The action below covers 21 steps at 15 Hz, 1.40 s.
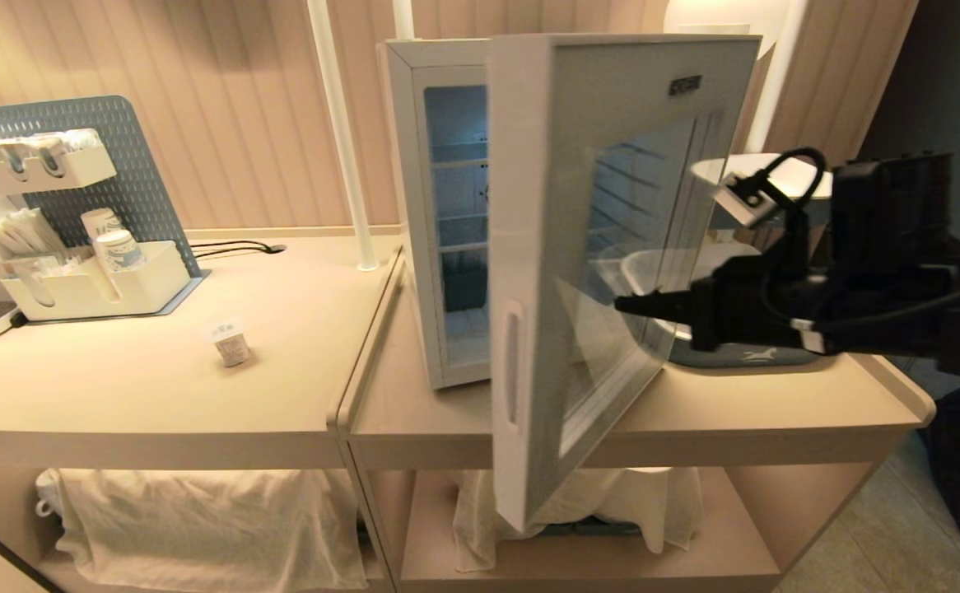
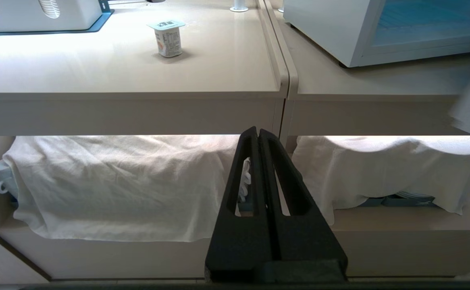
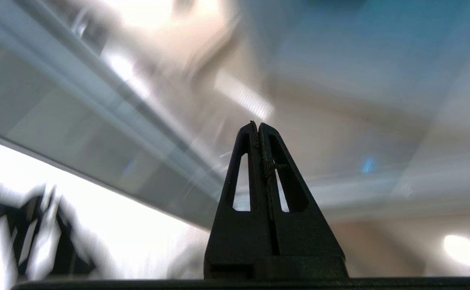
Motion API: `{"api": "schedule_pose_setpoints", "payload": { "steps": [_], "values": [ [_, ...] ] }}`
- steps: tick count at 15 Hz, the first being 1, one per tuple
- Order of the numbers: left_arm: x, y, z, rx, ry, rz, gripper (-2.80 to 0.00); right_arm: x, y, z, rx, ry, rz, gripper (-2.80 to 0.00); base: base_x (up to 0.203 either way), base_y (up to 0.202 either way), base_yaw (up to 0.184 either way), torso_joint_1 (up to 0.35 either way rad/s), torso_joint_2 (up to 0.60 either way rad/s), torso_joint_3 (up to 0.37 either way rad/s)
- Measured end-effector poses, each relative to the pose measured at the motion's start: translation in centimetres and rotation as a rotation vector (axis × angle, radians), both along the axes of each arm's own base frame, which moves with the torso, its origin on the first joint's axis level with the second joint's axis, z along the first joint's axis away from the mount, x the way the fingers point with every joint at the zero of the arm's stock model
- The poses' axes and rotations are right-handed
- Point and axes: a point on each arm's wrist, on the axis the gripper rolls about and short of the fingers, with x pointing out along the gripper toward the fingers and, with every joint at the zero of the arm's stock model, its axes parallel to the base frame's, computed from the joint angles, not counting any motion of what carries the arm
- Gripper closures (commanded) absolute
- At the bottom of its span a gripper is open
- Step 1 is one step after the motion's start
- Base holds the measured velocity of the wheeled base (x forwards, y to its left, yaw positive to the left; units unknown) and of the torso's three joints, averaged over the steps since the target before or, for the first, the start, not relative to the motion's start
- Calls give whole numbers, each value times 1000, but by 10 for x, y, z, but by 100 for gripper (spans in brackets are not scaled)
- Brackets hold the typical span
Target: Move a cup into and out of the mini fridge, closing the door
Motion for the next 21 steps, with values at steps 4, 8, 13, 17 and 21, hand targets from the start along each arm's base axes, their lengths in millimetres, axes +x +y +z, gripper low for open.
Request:
{"api": "schedule_pose_setpoints", "payload": {
  "steps": [4,8,13,17,21],
  "values": [
    [0,0,0,0,0,1,0,45,66,-11,-25,-54,-272,0,0,0,0,0,0,0],
    [0,0,0,0,0,1,0,60,97,-38,-99,-60,-425,0,0,0,0,0,0,0],
    [0,0,0,0,0,2,0,13,65,-22,-156,-64,-479,0,0,0,0,0,0,0],
    [0,0,0,-5,0,2,0,-70,-9,30,-232,-155,-801,0,0,0,0,0,0,0],
    [0,0,0,-5,0,2,0,-168,-99,39,-260,-228,-1231,0,0,0,0,0,0,0]
  ]
}}
